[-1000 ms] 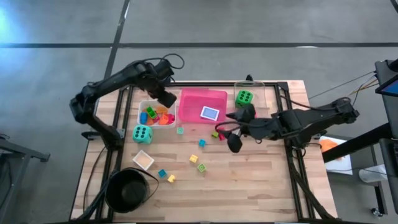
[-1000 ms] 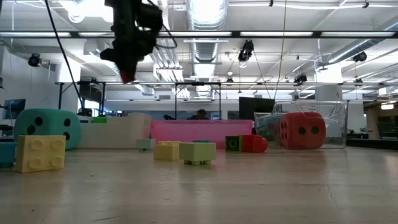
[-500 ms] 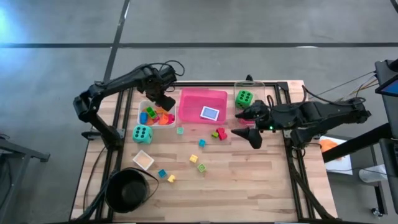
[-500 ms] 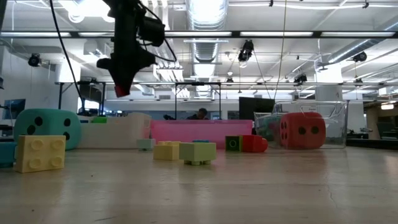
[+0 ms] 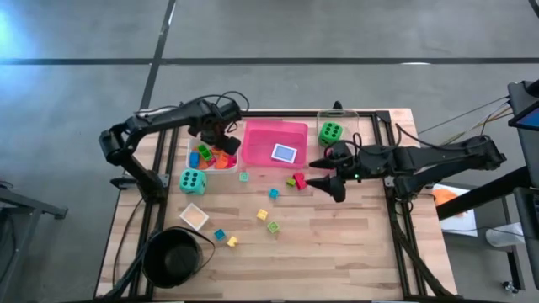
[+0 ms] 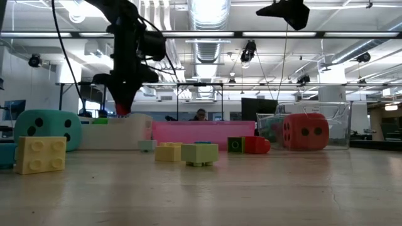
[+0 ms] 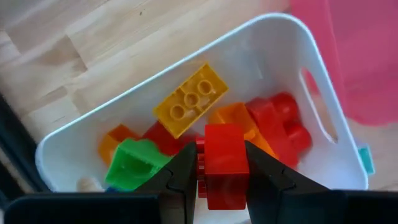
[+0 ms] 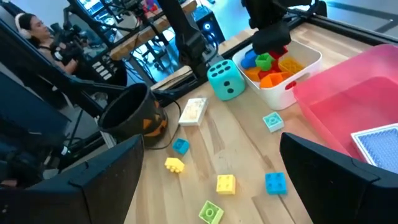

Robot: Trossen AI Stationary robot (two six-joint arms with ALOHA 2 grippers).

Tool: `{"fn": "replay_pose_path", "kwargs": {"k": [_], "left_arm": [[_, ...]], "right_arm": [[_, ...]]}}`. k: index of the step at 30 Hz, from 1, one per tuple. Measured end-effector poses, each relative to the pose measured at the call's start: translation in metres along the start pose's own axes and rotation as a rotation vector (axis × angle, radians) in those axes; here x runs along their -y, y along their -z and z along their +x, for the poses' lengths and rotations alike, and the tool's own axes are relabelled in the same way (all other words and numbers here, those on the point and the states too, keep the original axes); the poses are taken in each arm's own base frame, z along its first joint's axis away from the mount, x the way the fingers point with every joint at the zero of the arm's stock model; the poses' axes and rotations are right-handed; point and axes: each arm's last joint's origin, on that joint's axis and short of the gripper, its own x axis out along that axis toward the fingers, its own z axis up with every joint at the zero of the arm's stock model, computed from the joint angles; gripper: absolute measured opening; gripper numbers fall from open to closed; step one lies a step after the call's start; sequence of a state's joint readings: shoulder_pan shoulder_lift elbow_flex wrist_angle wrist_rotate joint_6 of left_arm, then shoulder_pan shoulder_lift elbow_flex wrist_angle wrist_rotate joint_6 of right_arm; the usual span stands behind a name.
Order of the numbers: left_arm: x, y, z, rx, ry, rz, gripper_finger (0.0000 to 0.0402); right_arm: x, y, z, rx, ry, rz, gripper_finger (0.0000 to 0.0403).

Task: Pick & Place Toys
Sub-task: Put the red game piece into the white bin

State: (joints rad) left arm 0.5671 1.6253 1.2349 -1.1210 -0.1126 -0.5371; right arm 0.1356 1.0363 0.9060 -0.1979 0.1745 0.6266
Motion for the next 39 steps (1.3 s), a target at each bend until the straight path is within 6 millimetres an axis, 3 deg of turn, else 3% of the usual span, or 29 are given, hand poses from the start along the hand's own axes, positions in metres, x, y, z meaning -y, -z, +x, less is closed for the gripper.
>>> {"fn": "replay_pose_path", "kwargs": {"k": [10,19,39], "left_arm": [[0.001,0.002,0.018,0.023,0.015,-0.070,0.0094],[0.001,0.004,0.021,0.008,0.023,-0.076,0.0094],[0.000,0.010,0.037,-0.001,0.028,-0.108,0.0094]], "right_arm": [[0.001,0.001,0.006,0.066,-0.030,0.013,0.0369],[-0.006,-0.022,-0.001,0.199,-0.071,-0.124,0.0369],[-0.009,-0.025,-0.002,0.207,-0.072,-0.184,0.0369]]}}
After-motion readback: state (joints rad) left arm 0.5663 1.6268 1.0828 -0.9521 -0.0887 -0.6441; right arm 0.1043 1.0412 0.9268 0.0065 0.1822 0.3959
